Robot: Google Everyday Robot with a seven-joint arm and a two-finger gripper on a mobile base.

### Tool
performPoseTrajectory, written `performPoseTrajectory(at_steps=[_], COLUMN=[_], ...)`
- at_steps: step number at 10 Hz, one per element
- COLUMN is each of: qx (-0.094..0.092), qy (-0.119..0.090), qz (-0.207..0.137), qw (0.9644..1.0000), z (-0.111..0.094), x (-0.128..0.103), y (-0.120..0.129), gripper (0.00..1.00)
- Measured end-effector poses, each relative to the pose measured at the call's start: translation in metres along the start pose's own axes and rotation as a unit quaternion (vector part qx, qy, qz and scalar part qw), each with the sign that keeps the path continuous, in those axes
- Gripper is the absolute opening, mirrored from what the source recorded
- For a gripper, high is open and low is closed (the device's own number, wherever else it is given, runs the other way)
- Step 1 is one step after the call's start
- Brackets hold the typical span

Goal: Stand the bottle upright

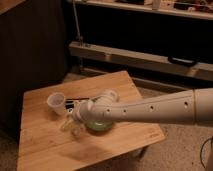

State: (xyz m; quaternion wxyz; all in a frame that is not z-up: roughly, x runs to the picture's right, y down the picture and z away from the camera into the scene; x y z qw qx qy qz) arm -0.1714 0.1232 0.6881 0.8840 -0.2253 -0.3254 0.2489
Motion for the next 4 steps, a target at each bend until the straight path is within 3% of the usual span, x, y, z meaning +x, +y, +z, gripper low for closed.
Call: performPoseTrajectory(at_steps=[4], qx=[0.01], qy=[0.037], qz=[0.001], qw=[0.9993], z=[-0.024], x=[0.02], y=[-0.001], gripper=[0.8])
